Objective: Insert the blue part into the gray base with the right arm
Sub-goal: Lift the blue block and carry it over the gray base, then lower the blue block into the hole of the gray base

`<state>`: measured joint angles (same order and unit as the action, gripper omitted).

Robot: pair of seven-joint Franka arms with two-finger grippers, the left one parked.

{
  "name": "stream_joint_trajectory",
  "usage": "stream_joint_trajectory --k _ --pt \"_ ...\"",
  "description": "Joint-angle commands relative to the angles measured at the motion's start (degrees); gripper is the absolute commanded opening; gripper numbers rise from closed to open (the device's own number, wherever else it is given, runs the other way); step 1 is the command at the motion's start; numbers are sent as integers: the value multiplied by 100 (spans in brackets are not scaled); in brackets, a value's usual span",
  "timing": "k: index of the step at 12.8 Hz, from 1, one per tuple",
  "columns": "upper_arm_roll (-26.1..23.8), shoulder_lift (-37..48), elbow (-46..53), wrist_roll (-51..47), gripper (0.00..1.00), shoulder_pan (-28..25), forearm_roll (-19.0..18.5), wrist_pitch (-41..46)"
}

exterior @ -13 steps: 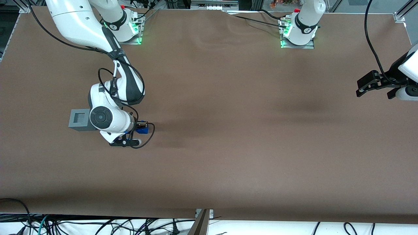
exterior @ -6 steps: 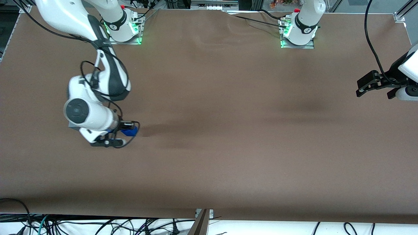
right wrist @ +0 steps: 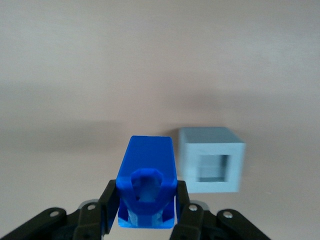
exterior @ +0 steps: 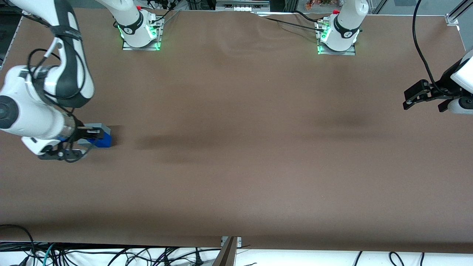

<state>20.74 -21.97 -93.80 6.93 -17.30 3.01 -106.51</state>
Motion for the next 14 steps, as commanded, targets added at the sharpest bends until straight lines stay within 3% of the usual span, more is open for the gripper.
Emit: stream_joint_trajectory --k 1,14 --pt "438 158 -330 615 41 -36 77 -36" --pt "642 246 -1290 1468 41 104 77 -941"
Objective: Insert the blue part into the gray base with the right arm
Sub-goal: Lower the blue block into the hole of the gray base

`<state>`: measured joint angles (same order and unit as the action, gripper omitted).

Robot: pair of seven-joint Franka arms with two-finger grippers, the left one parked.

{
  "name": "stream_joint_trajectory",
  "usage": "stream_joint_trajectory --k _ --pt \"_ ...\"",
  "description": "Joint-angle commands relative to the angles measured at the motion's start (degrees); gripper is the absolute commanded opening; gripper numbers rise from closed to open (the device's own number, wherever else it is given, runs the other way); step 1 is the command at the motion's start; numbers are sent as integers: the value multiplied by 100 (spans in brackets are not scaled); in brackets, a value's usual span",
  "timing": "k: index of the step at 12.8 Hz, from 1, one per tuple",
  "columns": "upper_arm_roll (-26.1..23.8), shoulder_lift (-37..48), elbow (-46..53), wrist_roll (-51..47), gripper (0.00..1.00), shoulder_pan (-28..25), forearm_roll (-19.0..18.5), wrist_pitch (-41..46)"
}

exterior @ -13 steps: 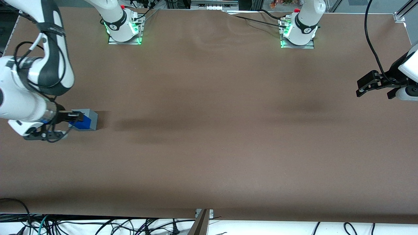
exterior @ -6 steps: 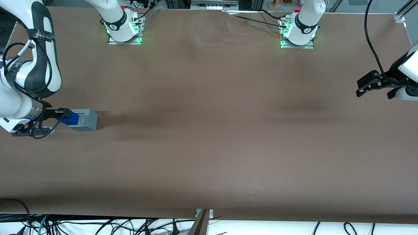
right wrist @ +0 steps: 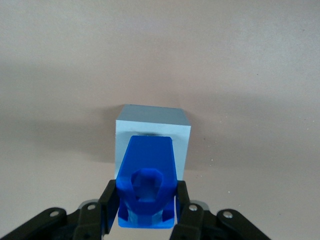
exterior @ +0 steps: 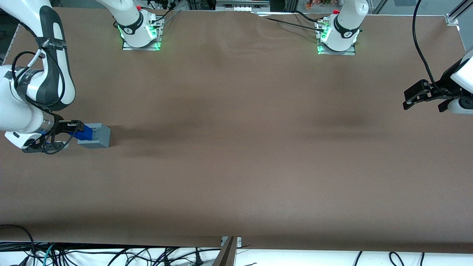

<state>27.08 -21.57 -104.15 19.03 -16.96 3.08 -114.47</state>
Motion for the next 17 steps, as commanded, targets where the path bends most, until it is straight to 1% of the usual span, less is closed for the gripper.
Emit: stream_joint_trajectory --k 1,10,11,12,13,17 --pt "8 197 -255 311 41 88 70 -172" --pt "-19 91 -422 303 41 88 96 -365" --pt "-36 74 -431 294 41 79 113 -417" --pt "-36 56 -422 294 41 79 235 -418" --pt "-45 56 -422 294 41 70 271 -427" --pt "-45 47 -422 294 41 62 289 -427"
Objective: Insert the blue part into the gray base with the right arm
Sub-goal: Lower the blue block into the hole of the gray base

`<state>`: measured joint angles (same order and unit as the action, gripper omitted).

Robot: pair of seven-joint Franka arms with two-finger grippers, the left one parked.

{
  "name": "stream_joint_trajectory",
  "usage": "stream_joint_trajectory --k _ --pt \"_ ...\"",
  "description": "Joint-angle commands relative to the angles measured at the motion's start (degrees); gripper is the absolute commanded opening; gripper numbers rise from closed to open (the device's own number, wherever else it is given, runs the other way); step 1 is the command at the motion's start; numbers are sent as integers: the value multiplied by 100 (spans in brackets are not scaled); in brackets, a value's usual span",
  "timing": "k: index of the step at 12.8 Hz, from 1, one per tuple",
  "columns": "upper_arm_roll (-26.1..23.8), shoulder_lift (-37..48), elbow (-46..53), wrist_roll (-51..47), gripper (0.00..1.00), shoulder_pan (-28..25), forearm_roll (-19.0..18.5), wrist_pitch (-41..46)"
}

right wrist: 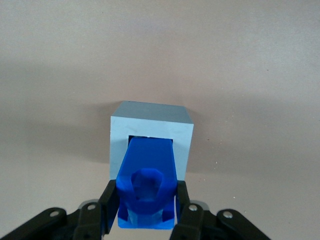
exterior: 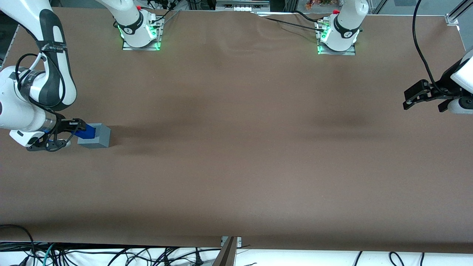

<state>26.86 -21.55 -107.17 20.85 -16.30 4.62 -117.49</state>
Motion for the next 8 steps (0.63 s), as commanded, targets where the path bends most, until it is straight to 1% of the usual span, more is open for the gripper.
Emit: stream_joint_trajectory --k 1,4,5,6,7,8 --pt "-32 36 -120 112 41 -4 145 -125" --pt "-32 10 -120 112 41 -4 145 -143" --pt "-32 10 -120 112 46 -4 145 -143" --pt "-32 10 -120 112 79 -4 145 -143" --pt "-32 10 -94 112 100 4 145 -143" --pt "-32 10 -67 121 100 5 136 -143"
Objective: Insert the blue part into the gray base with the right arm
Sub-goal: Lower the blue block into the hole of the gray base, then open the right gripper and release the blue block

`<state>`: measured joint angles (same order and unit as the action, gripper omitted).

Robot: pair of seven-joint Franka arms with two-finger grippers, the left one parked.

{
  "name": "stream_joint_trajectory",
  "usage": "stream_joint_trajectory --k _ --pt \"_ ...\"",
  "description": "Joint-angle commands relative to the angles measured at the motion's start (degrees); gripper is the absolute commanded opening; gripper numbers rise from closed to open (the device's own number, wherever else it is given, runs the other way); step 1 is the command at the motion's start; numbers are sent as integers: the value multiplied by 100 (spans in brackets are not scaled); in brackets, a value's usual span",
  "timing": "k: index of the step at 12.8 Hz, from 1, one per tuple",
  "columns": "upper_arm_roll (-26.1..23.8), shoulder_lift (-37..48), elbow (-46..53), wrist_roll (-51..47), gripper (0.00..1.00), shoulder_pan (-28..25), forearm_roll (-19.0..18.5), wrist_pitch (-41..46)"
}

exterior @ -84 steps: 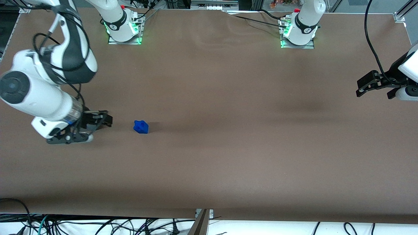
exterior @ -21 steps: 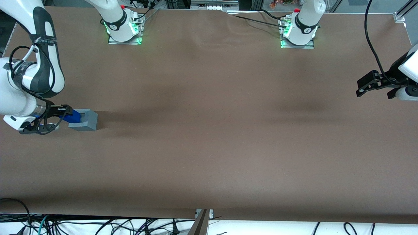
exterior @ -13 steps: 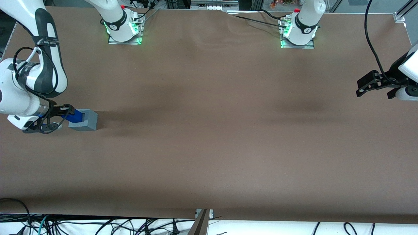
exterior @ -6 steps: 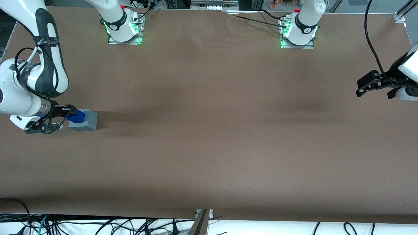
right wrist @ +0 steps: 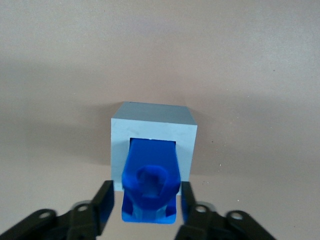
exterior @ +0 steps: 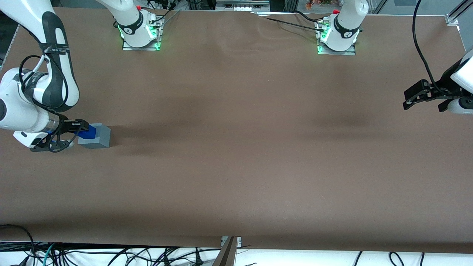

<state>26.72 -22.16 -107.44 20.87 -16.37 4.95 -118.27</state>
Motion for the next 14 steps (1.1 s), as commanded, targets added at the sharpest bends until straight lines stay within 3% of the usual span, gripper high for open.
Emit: stream_joint_trajectory --k 1,4,11,14 --pt "-18 72 -6 119 100 11 103 -55" --pt "-18 115 502 49 100 -15 103 128" --pt "-325 151 2708 -144 100 -95 42 1823" --pt "-343 160 3237 -153 100 -156 33 2080"
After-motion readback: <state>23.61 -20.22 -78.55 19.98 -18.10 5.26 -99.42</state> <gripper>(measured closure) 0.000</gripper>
